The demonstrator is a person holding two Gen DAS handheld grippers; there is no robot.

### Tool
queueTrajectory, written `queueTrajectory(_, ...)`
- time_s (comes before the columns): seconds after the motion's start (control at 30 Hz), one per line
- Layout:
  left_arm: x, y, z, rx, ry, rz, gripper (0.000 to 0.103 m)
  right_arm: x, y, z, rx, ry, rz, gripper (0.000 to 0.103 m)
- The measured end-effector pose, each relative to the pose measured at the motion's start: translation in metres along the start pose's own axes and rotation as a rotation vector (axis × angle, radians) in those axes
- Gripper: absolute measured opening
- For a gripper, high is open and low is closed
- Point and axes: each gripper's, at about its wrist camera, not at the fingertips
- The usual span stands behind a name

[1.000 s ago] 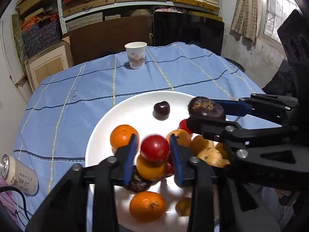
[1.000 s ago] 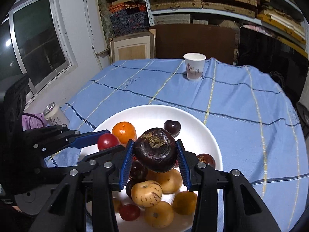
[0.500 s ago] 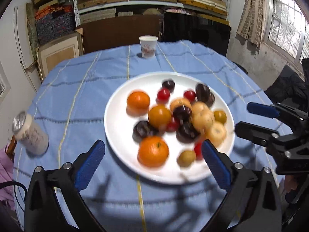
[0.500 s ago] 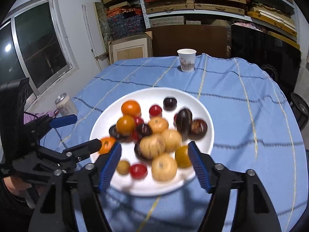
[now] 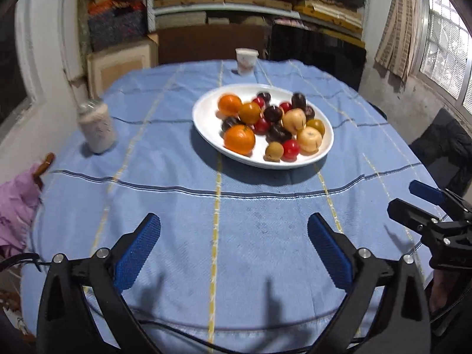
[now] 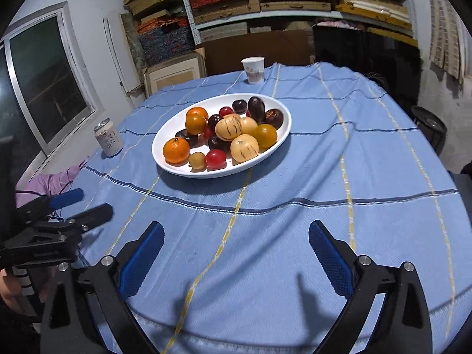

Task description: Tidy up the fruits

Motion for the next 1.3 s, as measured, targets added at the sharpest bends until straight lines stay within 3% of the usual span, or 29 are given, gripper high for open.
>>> queueTrajectory(0.2,0.014,0.072,-0.005,-0.035,0.011,-0.111,0.098,0.012,0.056,0.019,0.02,0.031,-0.064,0.099)
queueTrajectory(0.37,0.029,0.106,-0.01,-0.046,0.002,-0.151,0.098,0.022,0.091,0.038,0.046,0.079,-0.111,0.099)
queueTrajectory(0.63,0.047,0.133,-0.013,-0.046,0.001,-0.18,0.098,0.034,0.124,0.052,0.073,0.097,-0.157,0.099)
queueTrajectory(0.73,0.053,0.145,-0.016,-0.045,-0.015,-0.241,0.098,0.037,0.129,0.053,0.072,0.094,-0.156,0.099)
queueTrajectory(0.83,0.055,0.151,-0.018,-0.03,-0.031,-0.254,0.098,0.039,0.13,0.055,0.076,0.093,-0.147,0.099)
queueTrajectory(1.3,0.055,0.141,-0.015,-0.051,-0.009,-0.2,0.098,0.042,0.13,0.057,0.103,0.088,-0.158,0.099)
Point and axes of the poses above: each gripper's, at about its wrist camera, not at the fingertips, and y roughly against the way its jaws point, z to its left, x to its underside, and after that the axes turned 3 degrees about y, right-handed
